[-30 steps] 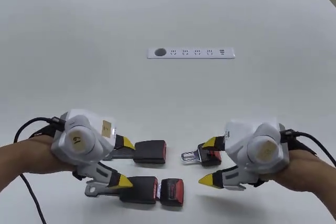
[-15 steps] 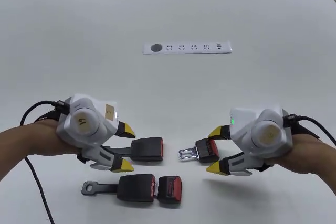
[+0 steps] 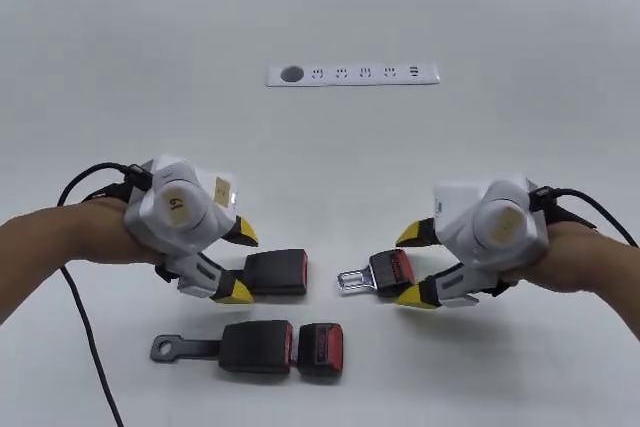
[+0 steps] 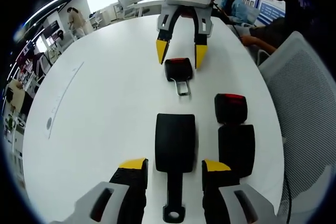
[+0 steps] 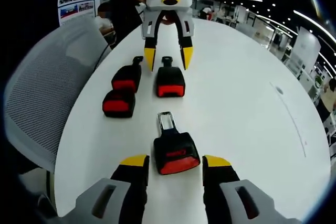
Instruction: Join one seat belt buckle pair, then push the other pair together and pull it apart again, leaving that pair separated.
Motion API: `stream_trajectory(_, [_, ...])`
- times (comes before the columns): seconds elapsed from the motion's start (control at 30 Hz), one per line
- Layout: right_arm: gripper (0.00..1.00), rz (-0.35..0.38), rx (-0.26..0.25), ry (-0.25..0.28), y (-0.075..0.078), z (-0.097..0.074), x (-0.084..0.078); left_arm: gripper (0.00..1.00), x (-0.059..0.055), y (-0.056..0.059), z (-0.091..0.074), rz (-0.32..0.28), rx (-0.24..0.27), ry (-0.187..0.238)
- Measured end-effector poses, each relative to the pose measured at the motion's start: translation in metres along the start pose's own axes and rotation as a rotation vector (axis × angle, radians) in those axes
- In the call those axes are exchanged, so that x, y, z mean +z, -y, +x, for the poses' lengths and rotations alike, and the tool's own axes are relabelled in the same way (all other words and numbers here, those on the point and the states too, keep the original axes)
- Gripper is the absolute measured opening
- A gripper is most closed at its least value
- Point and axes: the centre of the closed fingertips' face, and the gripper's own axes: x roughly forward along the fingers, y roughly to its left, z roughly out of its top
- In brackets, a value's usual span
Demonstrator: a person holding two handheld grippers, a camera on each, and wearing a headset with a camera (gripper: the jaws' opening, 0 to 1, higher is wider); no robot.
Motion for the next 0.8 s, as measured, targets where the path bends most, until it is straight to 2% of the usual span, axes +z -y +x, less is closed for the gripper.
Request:
stream_trajectory(0.13, [0.36, -0.008, 0.012, -0.006, 0.001, 0.006, -0.006, 0.40, -0.003, 0.001, 0.005, 0.011, -0.026, -0.019])
stream_trajectory(0.43, [0.33, -0.007, 0.012, -0.002, 0.001, 0.006, -0.004, 0.33, -0.009, 0.000, 0.013, 0.053, -0.054, -0.048])
stream_trajectory(0.8, [0.31, 0.029, -0.002, -0.004, 0.001, 0.006, -0.003, 0.32, -0.009, 0.000, 0.013, 0.081, -0.059, -0.043])
